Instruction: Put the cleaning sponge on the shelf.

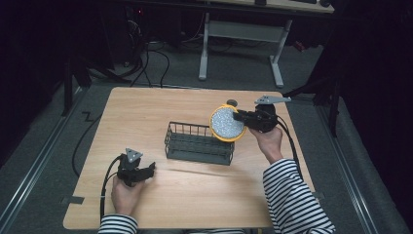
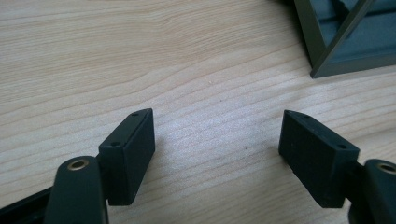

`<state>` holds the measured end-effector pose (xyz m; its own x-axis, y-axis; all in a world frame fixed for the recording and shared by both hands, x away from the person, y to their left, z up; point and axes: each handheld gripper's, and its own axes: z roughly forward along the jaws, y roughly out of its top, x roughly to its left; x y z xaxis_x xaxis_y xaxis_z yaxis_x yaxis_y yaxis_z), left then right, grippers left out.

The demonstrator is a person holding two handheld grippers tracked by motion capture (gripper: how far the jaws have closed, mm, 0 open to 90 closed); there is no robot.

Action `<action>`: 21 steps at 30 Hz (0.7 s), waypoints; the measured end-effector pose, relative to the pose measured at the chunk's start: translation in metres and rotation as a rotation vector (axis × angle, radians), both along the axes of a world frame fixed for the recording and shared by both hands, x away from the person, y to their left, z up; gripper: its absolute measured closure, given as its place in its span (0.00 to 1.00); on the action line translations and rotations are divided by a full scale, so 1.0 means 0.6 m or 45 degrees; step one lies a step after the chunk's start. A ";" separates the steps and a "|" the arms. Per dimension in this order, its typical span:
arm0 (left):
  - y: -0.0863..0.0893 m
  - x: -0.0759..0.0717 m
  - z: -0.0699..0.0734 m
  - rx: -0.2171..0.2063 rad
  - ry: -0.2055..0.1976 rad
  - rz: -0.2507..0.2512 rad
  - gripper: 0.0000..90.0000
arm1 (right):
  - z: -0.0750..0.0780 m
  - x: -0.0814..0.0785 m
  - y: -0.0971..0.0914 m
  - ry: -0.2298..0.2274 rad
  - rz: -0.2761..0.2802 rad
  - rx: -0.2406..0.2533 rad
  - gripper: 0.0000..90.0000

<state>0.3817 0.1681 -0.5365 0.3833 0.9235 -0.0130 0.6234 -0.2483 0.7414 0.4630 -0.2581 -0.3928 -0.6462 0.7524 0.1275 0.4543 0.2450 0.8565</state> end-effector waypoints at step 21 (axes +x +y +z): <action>0.000 0.000 0.000 0.001 0.000 0.000 0.31 | -0.029 0.004 0.046 0.013 0.088 -0.053 0.84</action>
<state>0.3817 0.1681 -0.5365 0.3837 0.9234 -0.0124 0.6232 -0.2489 0.7414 0.4654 -0.2304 -0.4102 -0.6954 0.7110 0.1040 0.4436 0.3110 0.8405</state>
